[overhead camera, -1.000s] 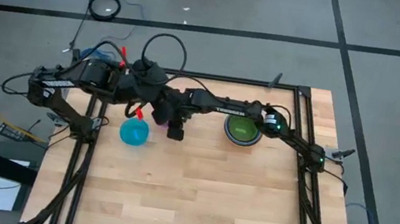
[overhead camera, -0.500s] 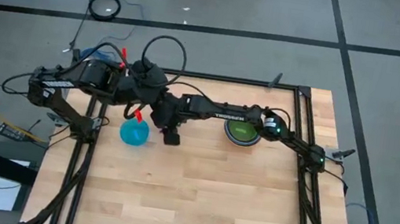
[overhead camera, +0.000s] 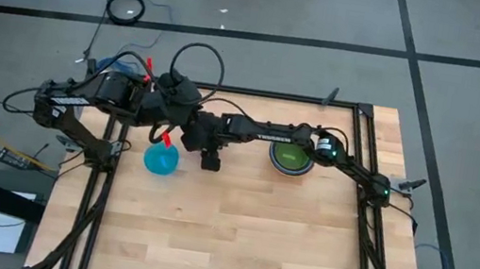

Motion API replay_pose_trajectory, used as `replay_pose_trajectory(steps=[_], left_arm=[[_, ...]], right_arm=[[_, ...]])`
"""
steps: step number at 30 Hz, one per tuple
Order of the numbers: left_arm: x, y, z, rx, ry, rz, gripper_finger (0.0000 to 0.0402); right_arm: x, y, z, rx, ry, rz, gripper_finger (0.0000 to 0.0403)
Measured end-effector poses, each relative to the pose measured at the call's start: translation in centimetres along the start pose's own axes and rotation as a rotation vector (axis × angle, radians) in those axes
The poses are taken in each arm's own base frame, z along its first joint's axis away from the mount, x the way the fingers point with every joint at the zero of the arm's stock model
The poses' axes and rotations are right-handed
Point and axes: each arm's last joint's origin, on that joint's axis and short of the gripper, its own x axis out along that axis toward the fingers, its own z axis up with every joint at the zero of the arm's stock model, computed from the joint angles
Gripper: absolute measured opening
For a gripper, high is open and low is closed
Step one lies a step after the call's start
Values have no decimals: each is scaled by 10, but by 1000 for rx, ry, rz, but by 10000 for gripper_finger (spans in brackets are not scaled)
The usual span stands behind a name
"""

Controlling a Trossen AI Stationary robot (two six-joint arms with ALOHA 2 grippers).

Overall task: Nest bowls inside each other
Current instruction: Stack the purple bowl on the top green bowl

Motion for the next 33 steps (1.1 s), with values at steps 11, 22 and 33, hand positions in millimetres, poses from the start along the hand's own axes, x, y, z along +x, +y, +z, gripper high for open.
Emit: replay_pose_trajectory(steps=[11,22,33], left_arm=[[0,0,0,0,2,1,81],[0,0,0,0,2,1,81],[0,1,-2,0,15,9,81]], right_arm=[[6,-7,-3,20,-32,-39,204],[6,-21,-9,44,-16,1,35],[-20,-9,-6,-58,127,-261,1]])
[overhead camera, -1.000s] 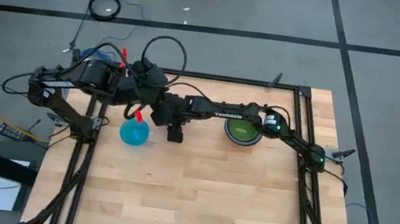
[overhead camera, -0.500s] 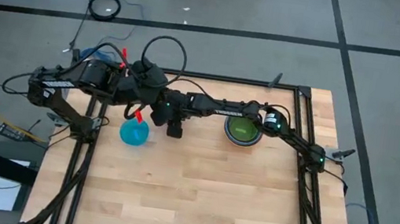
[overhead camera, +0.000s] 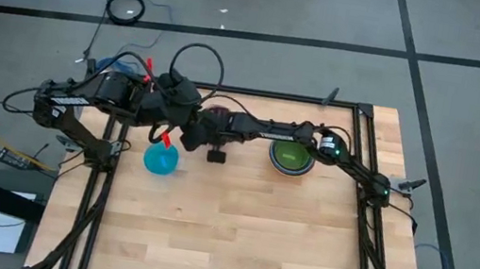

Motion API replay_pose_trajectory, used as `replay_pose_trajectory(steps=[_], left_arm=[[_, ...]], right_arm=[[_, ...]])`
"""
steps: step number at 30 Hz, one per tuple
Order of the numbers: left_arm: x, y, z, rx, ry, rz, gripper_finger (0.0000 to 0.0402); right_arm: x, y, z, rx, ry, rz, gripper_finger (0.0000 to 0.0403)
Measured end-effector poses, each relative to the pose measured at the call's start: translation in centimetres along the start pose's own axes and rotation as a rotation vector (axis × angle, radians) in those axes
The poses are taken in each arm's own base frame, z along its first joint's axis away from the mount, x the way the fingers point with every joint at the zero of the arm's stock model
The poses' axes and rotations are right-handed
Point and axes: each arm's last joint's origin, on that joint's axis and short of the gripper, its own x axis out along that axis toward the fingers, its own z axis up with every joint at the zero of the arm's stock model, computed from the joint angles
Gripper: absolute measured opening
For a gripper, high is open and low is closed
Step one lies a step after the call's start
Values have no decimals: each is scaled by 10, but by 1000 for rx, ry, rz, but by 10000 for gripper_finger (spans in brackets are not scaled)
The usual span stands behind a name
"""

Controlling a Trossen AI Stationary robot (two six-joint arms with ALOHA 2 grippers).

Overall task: Nest bowls inside each other
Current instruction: Stack the purple bowl on the top green bowl

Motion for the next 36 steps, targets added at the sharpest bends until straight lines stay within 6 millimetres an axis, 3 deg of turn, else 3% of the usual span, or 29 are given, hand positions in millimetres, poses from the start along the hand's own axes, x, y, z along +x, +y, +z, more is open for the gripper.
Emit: replay_pose_trajectory(steps=[7,13,19,24,27,32,36], left_arm=[[7,3,-20,-5,136,89,81],[22,-7,-50,32,270,138,81],[47,-23,-92,83,412,149,81],[71,-31,-129,124,508,160,81],[83,-32,-144,135,532,162,81],[93,-30,-159,156,549,189,81],[96,-31,-162,153,541,187,81]], right_arm=[[-91,-31,-12,74,105,-50,0],[-172,-52,-54,220,270,55,0],[-215,-39,-109,322,218,210,0],[-211,-7,-163,430,89,294,0],[-207,5,-184,495,-29,310,0],[-196,17,-204,540,-97,286,0],[-185,22,-213,547,-52,274,13]])
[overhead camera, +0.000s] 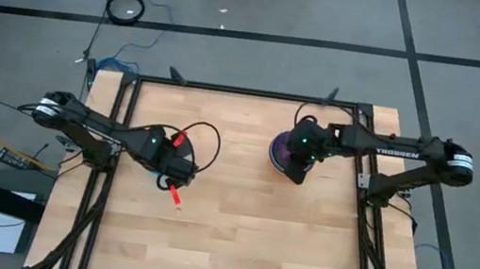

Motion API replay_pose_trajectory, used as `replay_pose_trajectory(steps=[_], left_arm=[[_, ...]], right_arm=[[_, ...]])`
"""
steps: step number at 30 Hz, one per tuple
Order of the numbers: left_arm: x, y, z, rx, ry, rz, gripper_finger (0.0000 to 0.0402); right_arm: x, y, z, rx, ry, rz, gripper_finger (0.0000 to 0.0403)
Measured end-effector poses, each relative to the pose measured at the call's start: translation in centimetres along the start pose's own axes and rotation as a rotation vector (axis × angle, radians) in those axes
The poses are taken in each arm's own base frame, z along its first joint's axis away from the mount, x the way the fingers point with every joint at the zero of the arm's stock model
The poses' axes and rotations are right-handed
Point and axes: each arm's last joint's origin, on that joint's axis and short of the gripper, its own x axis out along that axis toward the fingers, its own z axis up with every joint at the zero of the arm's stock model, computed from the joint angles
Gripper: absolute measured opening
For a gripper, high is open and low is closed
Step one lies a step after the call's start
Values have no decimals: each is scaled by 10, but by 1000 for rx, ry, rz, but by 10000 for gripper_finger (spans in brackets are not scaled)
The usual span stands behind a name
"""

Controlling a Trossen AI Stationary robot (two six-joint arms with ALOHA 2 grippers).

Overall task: Nest bowls inside each other
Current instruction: Stack the purple bowl on the top green bowl, then stack the blue bowl on the top purple bowl

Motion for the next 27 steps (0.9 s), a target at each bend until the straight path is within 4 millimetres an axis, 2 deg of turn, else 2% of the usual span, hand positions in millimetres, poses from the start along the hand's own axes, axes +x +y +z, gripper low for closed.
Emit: replay_pose_trajectory(steps=[10,17,21,27], left_arm=[[0,-2,1,-13,-16,-20,81],[-1,-4,0,-28,-15,-29,81],[-2,-5,-1,-25,-18,-32,81],[-1,-7,1,-47,-37,-56,81]], right_arm=[[1,0,-3,24,22,-1,124],[-7,0,-4,36,10,4,154],[-25,5,-7,16,-59,27,152],[-67,13,-18,14,-229,31,152]])
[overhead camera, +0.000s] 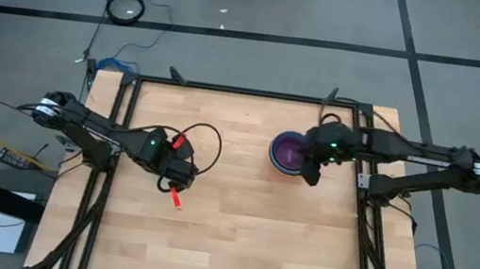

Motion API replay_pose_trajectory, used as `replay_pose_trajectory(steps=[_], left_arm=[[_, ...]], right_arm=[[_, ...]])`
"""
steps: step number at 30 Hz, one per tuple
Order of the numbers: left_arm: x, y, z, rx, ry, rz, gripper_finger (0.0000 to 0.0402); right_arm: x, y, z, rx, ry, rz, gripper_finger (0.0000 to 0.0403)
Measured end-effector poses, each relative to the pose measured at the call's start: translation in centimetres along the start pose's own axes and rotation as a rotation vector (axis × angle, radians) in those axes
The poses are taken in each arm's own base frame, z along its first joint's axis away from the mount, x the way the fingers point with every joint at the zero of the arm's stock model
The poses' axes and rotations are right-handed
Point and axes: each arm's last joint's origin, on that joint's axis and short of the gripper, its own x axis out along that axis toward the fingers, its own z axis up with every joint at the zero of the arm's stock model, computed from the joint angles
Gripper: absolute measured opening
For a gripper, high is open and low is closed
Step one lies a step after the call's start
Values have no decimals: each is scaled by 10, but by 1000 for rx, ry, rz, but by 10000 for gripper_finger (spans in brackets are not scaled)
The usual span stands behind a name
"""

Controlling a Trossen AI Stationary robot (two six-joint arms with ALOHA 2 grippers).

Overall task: Nest bowls inside each other
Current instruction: Stack the blue bowl on the top purple bowl

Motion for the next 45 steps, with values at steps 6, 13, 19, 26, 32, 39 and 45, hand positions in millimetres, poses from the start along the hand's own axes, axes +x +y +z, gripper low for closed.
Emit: replay_pose_trajectory(steps=[6,13,19,26,32,39,45], left_arm=[[16,4,-8,-232,119,5,81],[29,3,-20,-336,298,-44,81],[31,4,-20,-339,308,-48,81],[45,9,-25,-347,324,-13,96],[72,13,-38,-366,361,-8,133],[91,12,-44,-375,321,-60,154],[98,16,-50,-348,318,-34,111]], right_arm=[[-33,7,-6,24,-119,39,152],[-33,14,-9,7,-130,21,151],[-16,18,-8,-16,-70,-12,151],[10,23,-7,-39,21,-41,151],[24,28,-5,-49,52,8,151],[27,32,0,-58,15,40,151],[27,31,-1,-60,19,39,151]])
